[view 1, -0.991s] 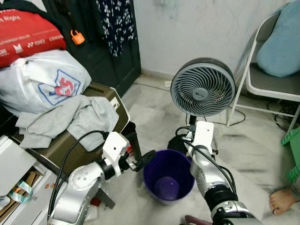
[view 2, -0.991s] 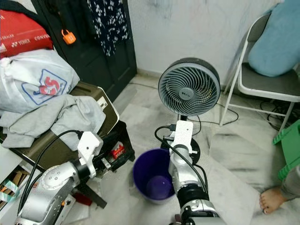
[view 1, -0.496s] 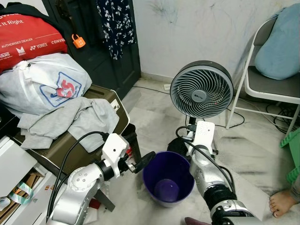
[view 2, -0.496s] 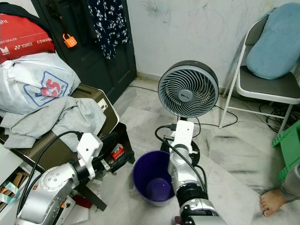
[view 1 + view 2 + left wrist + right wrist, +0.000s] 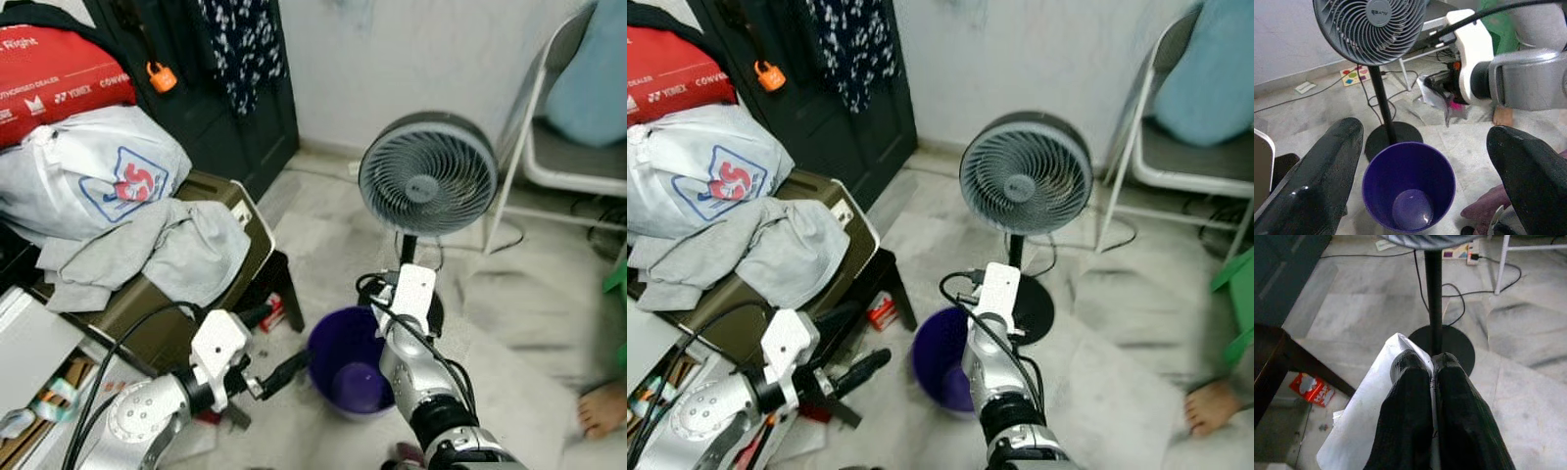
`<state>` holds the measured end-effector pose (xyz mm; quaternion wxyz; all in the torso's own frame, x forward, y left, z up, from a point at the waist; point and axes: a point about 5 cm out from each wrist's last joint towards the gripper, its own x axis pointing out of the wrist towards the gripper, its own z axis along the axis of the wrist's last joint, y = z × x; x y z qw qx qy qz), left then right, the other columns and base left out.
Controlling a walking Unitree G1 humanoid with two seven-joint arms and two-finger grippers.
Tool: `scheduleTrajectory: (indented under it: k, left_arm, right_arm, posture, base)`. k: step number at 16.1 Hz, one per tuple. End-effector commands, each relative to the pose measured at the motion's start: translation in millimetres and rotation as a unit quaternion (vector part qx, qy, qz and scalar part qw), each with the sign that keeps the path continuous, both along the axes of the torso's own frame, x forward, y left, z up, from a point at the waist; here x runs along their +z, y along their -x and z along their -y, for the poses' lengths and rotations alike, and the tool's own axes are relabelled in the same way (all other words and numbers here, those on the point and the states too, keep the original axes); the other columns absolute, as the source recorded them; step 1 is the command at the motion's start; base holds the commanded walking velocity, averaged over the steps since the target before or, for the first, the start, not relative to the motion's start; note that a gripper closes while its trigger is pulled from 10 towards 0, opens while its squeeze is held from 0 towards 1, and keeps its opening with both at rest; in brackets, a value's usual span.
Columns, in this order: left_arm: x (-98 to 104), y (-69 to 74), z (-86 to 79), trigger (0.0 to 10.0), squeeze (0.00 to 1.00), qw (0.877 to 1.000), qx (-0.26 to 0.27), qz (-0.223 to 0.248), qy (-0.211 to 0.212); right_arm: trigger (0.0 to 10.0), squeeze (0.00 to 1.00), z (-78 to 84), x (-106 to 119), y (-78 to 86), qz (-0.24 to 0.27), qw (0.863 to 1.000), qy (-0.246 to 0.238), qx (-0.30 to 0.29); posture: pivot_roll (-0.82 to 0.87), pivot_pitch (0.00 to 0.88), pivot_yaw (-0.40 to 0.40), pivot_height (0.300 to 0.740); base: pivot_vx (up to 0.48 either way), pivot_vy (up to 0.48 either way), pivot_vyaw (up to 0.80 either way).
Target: Clean up the room
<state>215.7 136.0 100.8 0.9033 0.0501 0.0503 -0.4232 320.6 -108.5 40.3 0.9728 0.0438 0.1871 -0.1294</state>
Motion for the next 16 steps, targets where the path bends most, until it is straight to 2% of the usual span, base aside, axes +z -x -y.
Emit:
scheduleTrajectory:
  k: [1, 3, 5, 7, 10, 12, 13, 15, 16]
  left_arm:
    - [4.9, 0.2, -4.2, 10.0, 0.0, 1.0, 0.0, 0.003, -0.006]
    - [9.6, 4.6, -11.6, 10.0, 0.0, 1.0, 0.013, 0.007, -0.017]
    - [11.0, 10.2, -14.9, 10.0, 0.0, 1.0, 0.012, 0.001, -0.02]
    - [13.3, 16.6, -17.8, 10.0, 0.0, 1.0, 0.003, -0.005, -0.027]
    - [12.6, 16.0, -25.9, 10.0, 0.0, 0.999, 0.022, -0.01, -0.032]
    - [13.1, 19.2, -30.0, 10.0, 0.0, 0.999, 0.025, -0.015, -0.037]
    - [13.0, 20.4, -31.3, 10.0, 0.0, 0.999, 0.025, -0.017, -0.041]
    - [13.0, 20.5, -30.7, 10.0, 0.0, 0.999, 0.024, -0.017, -0.042]
    - [13.3, 20.5, -30.5, 10.0, 0.0, 0.999, 0.023, -0.016, -0.043]
  right_arm:
    - [10.0, 0.0, -6.8, 5.9, -3.8, 0.012, 1.0, 0.0, 0.004]
    - [10.0, 0.0, 2.7, 5.1, -4.3, 0.001, 0.999, 0.019, -0.034]
    - [10.0, 0.0, 5.1, 2.2, -1.3, -0.012, 0.998, 0.036, -0.055]
    - [10.0, 0.0, -1.8, 5.9, -1.7, -0.006, 0.997, 0.051, -0.063]
    - [10.0, 0.0, -8.7, 11.2, -6.6, 0.008, 0.998, 0.049, -0.043]
    - [10.0, 0.0, -23.0, 22.8, -14.0, 0.034, 0.998, 0.044, -0.003]
    - [10.0, 0.0, -33.0, 25.4, -14.8, 0.036, 0.999, 0.037, 0.012]
    - [10.0, 0.0, -41.4, 24.8, -13.7, 0.033, 0.999, 0.033, 0.023]
    - [10.0, 0.24, -42.9, 23.9, -13.2, 0.031, 0.999, 0.03, 0.024]
  posture:
    - [0.14, 0.2, 0.156, 0.74]
    - [0.16, 0.233, 0.182, 0.74]
    - [0.17, 0.245, 0.194, 0.74]
    - [0.19, 0.259, 0.213, 0.74]
    - [0.19, 0.26, 0.216, 0.74]
    - [0.19, 0.259, 0.211, 0.74]
    - [0.19, 0.259, 0.21, 0.74]
    - [0.2, 0.257, 0.207, 0.74]
    - [0.2, 0.256, 0.206, 0.74]
  base:
    - [0.0, 0.0, 0.0]
    - [0.0, 0.0, 0.0]
    - [0.0, 0.0, 0.0]
    - [0.0, 0.0, 0.0]
    - [0.0, 0.0, 0.0]
    - [0.0, 0.0, 0.0]
    - [0.0, 0.0, 0.0]
    - [0.0, 0.0, 0.0]
    - [0.0, 0.0, 0.0]
